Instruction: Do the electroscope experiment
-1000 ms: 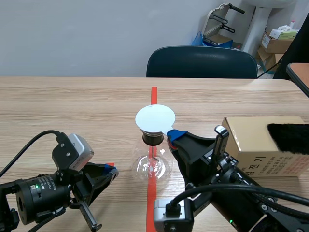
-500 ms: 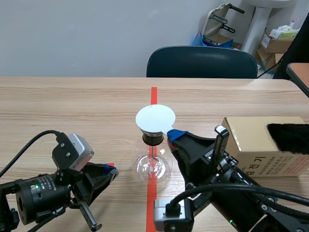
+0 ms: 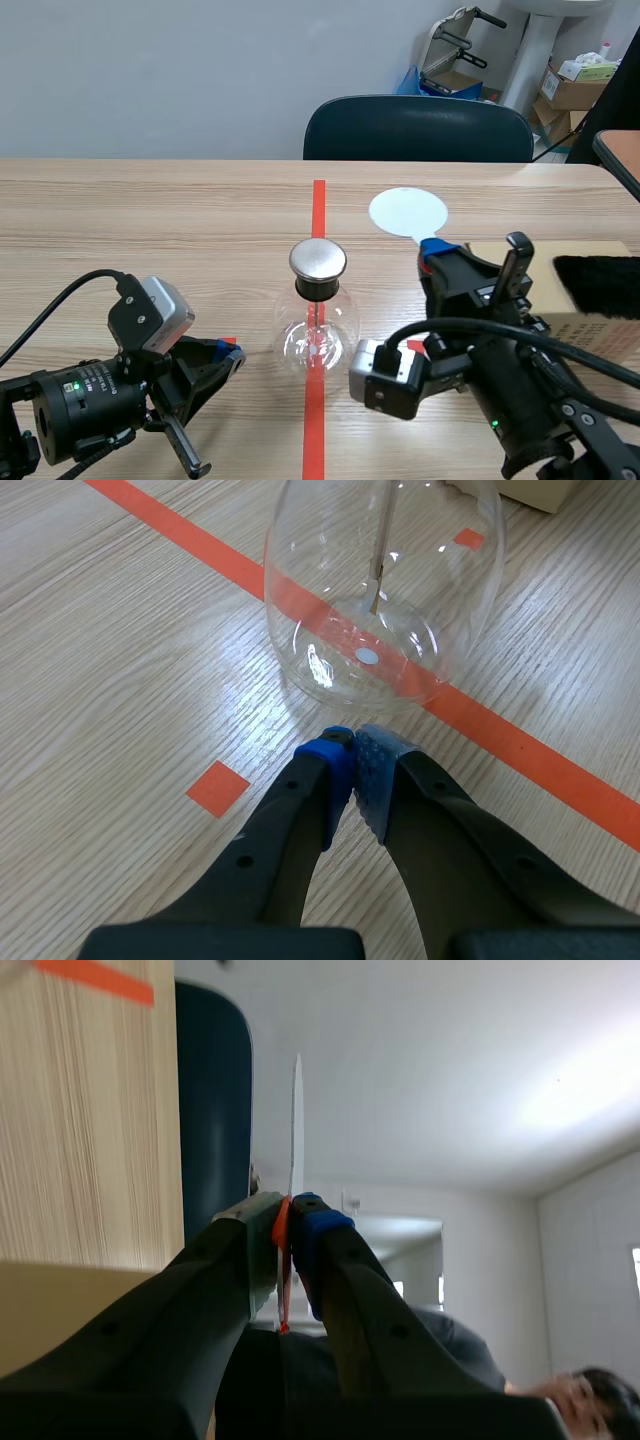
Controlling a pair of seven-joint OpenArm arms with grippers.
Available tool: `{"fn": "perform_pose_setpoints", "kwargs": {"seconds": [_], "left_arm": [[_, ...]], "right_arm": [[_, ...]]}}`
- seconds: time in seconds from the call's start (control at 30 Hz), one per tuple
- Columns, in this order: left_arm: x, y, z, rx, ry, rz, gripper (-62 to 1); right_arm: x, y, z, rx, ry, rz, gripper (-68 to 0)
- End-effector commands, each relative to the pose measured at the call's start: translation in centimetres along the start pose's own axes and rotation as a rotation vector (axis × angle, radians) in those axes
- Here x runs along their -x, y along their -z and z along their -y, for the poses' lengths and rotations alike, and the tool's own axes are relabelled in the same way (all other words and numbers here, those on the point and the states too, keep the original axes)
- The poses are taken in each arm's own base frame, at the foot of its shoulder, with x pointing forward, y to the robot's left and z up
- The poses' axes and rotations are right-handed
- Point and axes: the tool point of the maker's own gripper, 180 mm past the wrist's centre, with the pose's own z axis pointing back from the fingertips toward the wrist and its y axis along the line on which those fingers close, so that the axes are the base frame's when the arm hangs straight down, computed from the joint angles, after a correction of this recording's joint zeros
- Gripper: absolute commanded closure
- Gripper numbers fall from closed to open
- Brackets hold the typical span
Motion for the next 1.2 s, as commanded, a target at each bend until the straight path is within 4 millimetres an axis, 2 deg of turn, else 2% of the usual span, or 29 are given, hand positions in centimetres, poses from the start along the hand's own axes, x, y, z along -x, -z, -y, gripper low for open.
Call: {"fn": "perform_pose_setpoints", "kwargs": {"seconds": [0.0, 0.37, 0.57, 0.8, 1.17], "left_arm": [[-0.8, 0.2, 0.1, 0.005, -0.003, 0.026, -1.5], [-0.8, 0.2, 0.1, 0.005, -0.003, 0.026, -1.5], [-0.8, 0.2, 0.1, 0.005, -0.003, 0.026, -1.5], [-0.8, 0.2, 0.1, 0.005, -0.003, 0.026, -1.5], [-0.8, 0.2, 0.1, 0.005, -0.003, 0.026, -1.5]], "right_arm": [[1.2, 0.4, 1.1, 0.038, -0.010, -0.043, -0.9], [6.1, -0.6, 1.0, 0.037, -0.004, -0.323, -0.9], [6.7, -0.8, 1.0, 0.038, -0.004, -0.360, -0.9], [4.6, -0.2, 1.0, 0.037, -0.006, -0.234, -0.9], [-0.8, 0.3, 1.0, 0.036, -0.012, 0.067, -0.9]]}}
